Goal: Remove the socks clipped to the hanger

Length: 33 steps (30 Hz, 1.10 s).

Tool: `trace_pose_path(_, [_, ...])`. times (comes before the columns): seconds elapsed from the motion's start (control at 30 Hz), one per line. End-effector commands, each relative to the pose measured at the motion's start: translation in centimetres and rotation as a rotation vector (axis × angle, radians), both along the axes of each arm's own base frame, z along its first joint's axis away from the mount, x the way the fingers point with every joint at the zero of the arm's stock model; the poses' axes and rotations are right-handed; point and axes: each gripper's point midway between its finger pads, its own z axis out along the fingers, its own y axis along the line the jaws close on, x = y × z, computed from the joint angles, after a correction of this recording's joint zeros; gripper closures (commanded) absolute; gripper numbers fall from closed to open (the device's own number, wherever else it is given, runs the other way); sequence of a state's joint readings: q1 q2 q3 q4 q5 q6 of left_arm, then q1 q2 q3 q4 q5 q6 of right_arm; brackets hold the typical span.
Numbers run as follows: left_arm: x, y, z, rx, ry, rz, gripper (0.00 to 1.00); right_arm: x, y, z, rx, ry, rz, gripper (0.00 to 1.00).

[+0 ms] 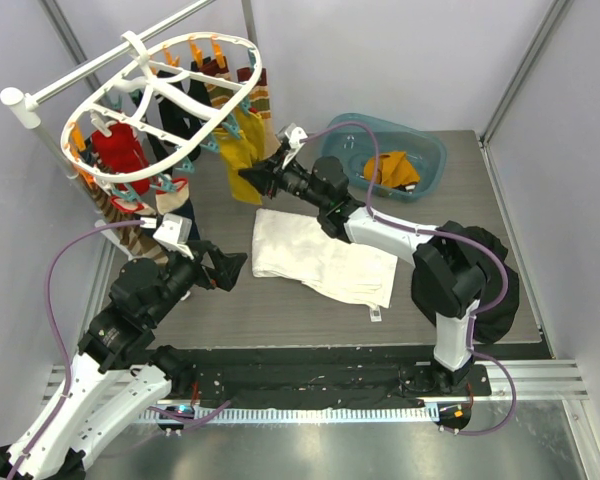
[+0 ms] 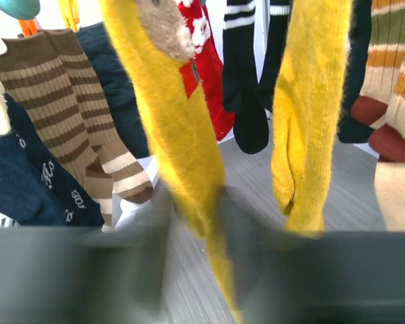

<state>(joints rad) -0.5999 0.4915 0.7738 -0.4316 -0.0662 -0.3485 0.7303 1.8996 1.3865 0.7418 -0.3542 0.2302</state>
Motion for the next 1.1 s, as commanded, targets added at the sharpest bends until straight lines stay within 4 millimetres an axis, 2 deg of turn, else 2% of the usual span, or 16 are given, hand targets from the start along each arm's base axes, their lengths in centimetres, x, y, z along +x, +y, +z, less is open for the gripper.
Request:
trace_pose_path(0.0, [0.0, 0.2, 0.9, -0.003, -0.04, -0.001, 0.0, -0.8, 0.5, 3.6, 0.057, -0.056, 0.013, 0.9])
trace_pose_path(0.07, [0.1, 0.2, 0.8, 0.0, -0.036, 0.005, 0.0, -1.4, 0.4, 4.7, 0.063, -0.064, 0.021, 0.99])
trace_pose_path(0.23, [0.3, 0.3, 0.7, 0.007, -0.03, 0.015, 0.0, -3.9, 0.7, 6.5, 0.065, -0.063, 0.058, 0.99])
trace_pose_path(0.47, [1.5, 1.5, 0.8, 0.017, -0.007, 0.118, 0.01, -6.9, 0.0, 9.4, 0.131, -0.035, 0.105, 0.99])
trace_pose_path(0.57, [2.1, 1.6, 1.4, 0.012, -0.01, 0.145, 0.02, -8.0, -0.1, 10.5, 0.157, -0.021, 0.133, 0.99])
trace_pose_path(0.7, [2.8, 1.3, 3.7, -0.019, -0.05, 0.151, 0.02, -9.9, 0.4, 11.6, 0.188, -0.004, 0.177, 0.99])
trace_pose_path(0.9, [4.4, 0.7, 5.2, -0.028, -0.078, 0.174, 0.04, -11.2, 0.9, 12.3, 0.208, 0.008, 0.191, 0.99])
trace_pose_path(1.07, [5.5, -0.2, 4.8, -0.015, -0.065, 0.165, 0.09, -11.4, 0.7, 12.7, 0.234, 0.042, 0.181, 0.99])
